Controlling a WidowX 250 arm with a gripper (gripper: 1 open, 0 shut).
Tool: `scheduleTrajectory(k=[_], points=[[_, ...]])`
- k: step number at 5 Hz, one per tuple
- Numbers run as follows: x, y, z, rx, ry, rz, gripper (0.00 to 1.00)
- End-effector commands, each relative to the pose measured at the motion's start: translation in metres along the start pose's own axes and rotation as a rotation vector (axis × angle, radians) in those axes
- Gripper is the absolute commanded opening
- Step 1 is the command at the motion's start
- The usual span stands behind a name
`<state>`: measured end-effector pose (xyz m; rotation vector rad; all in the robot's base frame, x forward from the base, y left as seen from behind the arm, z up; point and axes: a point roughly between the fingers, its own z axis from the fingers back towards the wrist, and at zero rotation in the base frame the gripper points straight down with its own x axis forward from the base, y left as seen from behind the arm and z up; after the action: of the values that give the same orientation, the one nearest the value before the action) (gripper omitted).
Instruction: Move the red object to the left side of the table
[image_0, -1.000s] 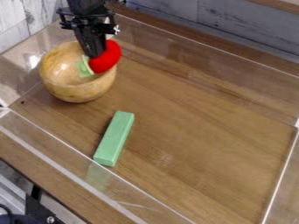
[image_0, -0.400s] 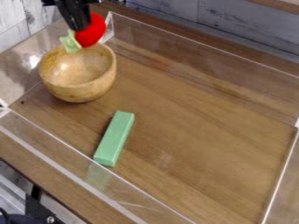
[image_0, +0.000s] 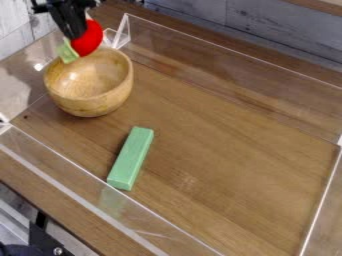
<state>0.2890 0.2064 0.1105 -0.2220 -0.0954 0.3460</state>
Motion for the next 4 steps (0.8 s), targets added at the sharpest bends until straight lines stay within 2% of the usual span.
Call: scheduleTrajectory(k=[1,4], points=[[0.008,0.006,0.012,0.035,-0.062,0.024,0.00],[0.008,0.004,-0.013,0.043,-0.045,0.112,0.00]])
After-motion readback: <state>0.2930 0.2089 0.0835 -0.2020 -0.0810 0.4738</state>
